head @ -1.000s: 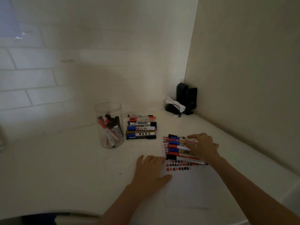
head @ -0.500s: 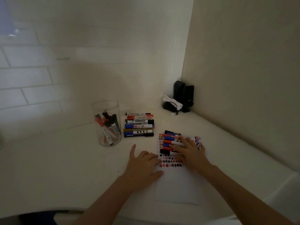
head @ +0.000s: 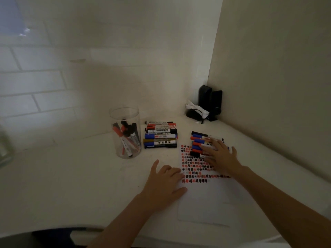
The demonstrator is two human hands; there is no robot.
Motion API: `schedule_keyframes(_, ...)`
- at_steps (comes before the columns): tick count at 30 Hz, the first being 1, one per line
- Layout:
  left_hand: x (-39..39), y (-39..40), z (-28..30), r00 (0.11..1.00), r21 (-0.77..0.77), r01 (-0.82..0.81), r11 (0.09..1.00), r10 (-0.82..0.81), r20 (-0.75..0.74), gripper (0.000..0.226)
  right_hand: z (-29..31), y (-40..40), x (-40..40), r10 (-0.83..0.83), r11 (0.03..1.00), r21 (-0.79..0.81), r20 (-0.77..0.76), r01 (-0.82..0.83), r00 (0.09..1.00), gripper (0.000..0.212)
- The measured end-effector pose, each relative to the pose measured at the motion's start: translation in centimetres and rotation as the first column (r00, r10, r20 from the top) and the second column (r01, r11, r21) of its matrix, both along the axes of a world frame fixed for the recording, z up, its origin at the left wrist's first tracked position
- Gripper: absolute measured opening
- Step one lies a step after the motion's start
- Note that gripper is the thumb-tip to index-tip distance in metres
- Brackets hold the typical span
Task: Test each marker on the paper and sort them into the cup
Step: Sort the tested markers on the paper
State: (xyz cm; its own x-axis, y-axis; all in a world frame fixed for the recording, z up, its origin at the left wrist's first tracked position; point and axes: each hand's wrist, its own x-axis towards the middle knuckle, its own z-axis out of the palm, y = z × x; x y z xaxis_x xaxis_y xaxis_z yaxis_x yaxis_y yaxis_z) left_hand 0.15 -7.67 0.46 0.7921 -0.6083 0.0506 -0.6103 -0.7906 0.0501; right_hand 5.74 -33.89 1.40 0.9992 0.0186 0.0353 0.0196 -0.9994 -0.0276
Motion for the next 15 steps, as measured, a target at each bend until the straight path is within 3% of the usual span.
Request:
schedule_keyframes(2, 0.1, 0.1, -0.3, 0.998, -0.088, 0.005, 0.996, -0.01, -0.056, 0.059, 0.7, 0.8, -1.7, -0.02, 0.999, 0.043, 0.064, 0.018, 0.998, 0.061)
schedule_keyframes(4, 0.2, -0.1, -0.6, 0.988, -0.176, -0.02, 0.984, -0.007, -0.152, 0.066, 1.0, 1.4, -4.6, 0.001, 0.999, 0.053, 0.167, -0.01, 0.986, 0.054)
schedule_keyframes(6, 0.5, -0.5, -0.9, 0.979, -0.207, -0.041, 0.978, -0.002, -0.204, 0.074, 0.8, 1.5, -7.5, -0.003, 1.0, 0.023, 0.17, -0.001, 0.986, 0.048)
schedule_keyframes(10, 0.9, -0.9, -1.1, 0.996, -0.03, 0.0, 1.0, -0.003, -0.093, 0.077, -0.7, 1.1, -9.8, -0.07, 0.997, 0.016, -0.061, 0.071, 0.996, 0.049)
schedule_keyframes(15, 0.7, 0.1, -0.5, 0.999, 0.093, -0.006, 0.996, 0.011, -0.045, 0.08, -1.5, 2.5, -9.0, -0.025, 0.999, 0.034, -0.098, 0.029, 0.995, 0.049)
